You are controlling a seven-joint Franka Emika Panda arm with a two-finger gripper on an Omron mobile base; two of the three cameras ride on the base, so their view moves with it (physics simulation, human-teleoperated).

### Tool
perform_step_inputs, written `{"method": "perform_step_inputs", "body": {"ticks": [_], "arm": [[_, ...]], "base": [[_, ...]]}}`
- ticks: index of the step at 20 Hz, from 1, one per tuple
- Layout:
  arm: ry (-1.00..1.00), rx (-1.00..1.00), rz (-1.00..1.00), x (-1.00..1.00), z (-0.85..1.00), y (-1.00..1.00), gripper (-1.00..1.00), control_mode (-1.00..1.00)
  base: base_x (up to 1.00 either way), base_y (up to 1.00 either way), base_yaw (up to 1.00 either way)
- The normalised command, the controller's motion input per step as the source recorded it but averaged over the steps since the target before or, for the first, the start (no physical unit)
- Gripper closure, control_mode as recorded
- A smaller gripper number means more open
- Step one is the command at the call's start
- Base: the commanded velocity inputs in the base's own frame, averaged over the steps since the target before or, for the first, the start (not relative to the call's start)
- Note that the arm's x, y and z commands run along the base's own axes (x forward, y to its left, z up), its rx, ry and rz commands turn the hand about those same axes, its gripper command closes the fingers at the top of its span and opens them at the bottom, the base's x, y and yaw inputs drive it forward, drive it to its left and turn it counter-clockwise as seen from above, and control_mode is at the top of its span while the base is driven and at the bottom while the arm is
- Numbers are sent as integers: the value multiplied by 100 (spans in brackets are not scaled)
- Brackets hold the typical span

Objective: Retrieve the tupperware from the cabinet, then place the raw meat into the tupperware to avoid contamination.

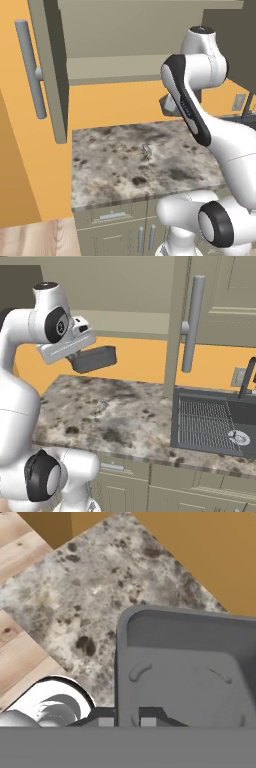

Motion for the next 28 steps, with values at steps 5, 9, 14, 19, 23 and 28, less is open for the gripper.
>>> {"method": "perform_step_inputs", "body": {"ticks": [5,9,14,19,23,28], "arm": [[0,3,6,-25,-56,0,100,-100],[0,2,5,-6,-60,0,100,-100],[0,1,6,0,-58,0,100,-100],[-1,1,6,2,-57,0,100,-100],[0,0,5,1,-52,0,100,-100],[1,0,6,0,-40,-7,100,-100]], "base": [[0,0,0],[0,0,0],[0,0,0],[0,0,0],[0,0,0],[0,0,0]]}}
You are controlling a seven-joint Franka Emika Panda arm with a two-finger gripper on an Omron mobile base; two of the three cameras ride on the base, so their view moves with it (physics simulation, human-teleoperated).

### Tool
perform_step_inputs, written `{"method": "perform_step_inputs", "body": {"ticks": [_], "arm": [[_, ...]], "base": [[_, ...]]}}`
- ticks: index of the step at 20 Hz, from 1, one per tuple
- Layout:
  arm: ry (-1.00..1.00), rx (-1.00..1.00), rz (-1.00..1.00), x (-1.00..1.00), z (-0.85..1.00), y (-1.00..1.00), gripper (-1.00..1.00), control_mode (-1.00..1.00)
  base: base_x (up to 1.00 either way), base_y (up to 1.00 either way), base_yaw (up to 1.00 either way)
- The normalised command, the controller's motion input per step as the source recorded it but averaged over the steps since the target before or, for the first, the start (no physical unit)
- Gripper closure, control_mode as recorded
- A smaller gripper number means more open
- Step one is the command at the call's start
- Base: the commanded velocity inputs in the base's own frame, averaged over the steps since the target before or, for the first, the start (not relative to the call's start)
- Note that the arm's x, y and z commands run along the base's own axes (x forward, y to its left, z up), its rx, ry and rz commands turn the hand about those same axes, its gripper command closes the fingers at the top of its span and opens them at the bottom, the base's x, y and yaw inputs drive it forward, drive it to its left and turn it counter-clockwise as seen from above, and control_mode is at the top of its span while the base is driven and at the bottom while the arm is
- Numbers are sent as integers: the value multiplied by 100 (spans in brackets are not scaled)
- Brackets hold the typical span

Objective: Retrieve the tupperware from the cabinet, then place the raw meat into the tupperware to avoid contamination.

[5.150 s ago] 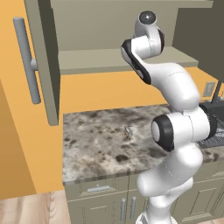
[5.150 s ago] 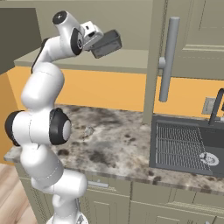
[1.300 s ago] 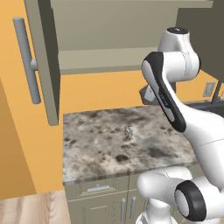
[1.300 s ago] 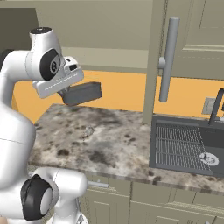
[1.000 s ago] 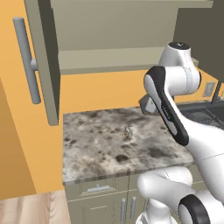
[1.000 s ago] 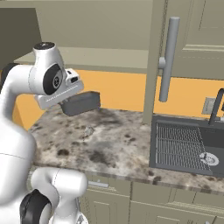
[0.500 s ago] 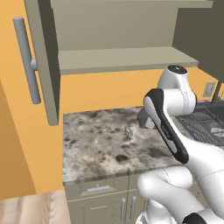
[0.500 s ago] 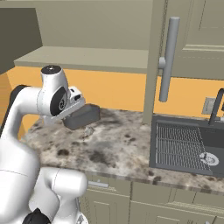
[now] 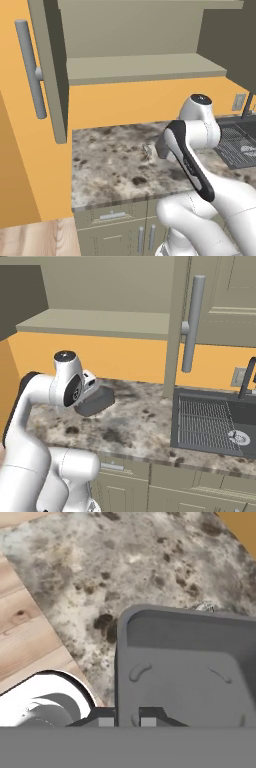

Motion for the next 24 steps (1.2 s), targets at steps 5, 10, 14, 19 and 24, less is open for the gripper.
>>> {"method": "perform_step_inputs", "body": {"ticks": [5,10,14,19,24], "arm": [[1,0,8,3,-30,-13,100,-100],[0,0,9,9,-28,-12,100,-100],[0,0,10,16,-29,-12,100,-100],[0,0,10,19,-28,-12,100,-100],[0,0,7,29,-29,-9,100,-100]], "base": [[0,0,0],[0,0,0],[0,0,0],[0,0,0],[0,0,0]]}}
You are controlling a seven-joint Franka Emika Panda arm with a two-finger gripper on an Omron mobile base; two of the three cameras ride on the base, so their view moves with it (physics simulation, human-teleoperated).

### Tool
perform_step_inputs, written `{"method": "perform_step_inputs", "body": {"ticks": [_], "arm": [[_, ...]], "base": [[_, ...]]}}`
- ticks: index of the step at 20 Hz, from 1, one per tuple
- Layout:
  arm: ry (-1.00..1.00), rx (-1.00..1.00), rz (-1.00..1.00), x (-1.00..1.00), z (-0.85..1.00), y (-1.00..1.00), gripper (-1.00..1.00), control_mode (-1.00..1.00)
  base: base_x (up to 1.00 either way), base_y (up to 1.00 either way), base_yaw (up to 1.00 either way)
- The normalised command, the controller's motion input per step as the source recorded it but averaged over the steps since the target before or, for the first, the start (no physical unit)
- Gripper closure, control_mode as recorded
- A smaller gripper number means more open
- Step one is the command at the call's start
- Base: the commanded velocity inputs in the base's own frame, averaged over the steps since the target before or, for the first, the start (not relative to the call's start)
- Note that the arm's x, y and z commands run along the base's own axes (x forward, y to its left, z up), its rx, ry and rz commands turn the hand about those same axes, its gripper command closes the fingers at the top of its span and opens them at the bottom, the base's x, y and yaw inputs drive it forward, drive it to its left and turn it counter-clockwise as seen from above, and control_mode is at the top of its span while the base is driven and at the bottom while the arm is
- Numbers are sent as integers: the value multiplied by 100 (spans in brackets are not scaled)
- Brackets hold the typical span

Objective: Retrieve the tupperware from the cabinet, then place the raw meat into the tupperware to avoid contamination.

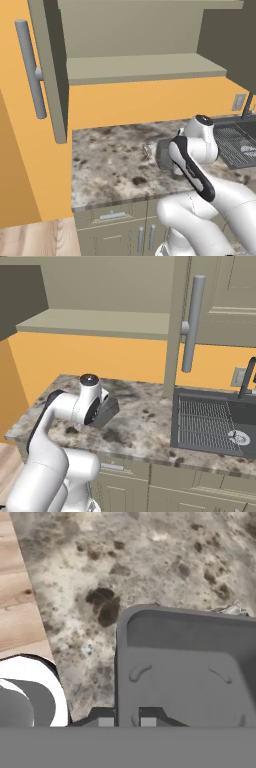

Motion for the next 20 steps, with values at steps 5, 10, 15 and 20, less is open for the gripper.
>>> {"method": "perform_step_inputs", "body": {"ticks": [5,10,15,20], "arm": [[1,0,4,37,-23,-12,100,-100],[2,0,3,32,-15,-19,100,-100],[1,0,4,30,-14,-17,100,-100],[1,0,5,30,-16,-15,100,-100]], "base": [[0,0,0],[0,0,0],[0,0,0],[0,0,0]]}}
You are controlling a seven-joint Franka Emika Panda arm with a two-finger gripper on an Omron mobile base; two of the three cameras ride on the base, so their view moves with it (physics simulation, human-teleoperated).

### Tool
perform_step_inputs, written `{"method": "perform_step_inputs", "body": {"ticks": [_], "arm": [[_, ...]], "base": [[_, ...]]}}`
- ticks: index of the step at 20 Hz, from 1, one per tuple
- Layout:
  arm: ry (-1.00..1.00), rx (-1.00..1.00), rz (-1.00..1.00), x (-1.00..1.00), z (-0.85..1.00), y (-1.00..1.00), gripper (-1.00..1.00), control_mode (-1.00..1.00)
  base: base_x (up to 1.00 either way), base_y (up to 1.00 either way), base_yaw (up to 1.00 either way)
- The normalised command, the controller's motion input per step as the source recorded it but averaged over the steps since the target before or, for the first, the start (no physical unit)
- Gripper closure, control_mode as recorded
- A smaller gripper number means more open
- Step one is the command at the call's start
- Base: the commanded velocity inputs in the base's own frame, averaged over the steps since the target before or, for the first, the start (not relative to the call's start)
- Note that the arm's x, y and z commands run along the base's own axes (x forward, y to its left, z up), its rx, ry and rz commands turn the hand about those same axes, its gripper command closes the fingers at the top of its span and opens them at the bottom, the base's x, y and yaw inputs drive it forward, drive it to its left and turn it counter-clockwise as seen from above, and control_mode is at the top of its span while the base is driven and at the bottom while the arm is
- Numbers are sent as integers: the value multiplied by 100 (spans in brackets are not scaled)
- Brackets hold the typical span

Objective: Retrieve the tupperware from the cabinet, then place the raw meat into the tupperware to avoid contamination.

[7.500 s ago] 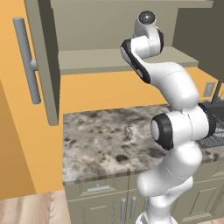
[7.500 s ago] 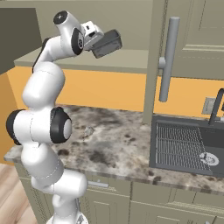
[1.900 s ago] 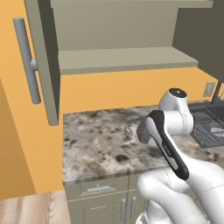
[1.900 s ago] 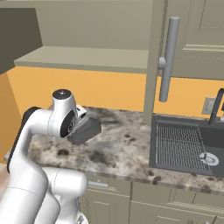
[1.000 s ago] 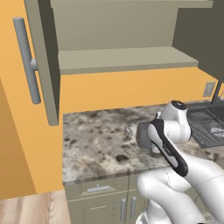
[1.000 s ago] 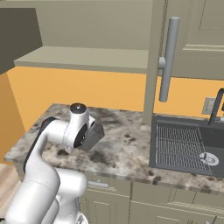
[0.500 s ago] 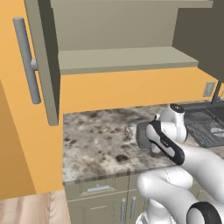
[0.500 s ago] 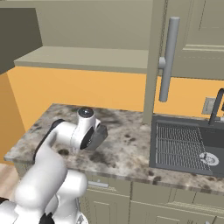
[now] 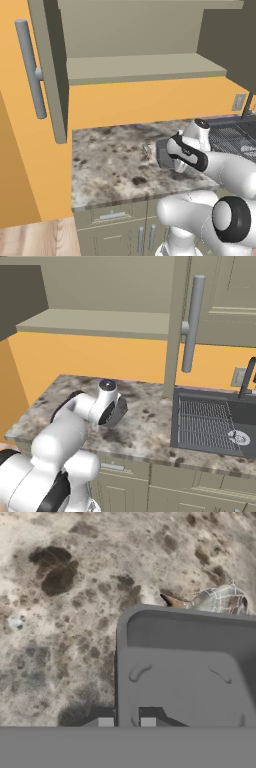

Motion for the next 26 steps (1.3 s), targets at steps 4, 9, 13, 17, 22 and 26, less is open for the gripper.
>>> {"method": "perform_step_inputs", "body": {"ticks": [4,9,13,17,22,26], "arm": [[1,0,5,37,-24,-7,100,-100],[4,0,2,42,-32,0,100,-100],[4,0,1,39,-30,0,100,-100],[5,0,1,30,-27,0,100,-100],[6,0,1,8,-20,0,-100,-100],[5,0,0,-3,-5,-2,-100,-100]], "base": [[0,0,0],[0,0,0],[0,0,0],[0,0,0],[0,0,0],[0,0,0]]}}
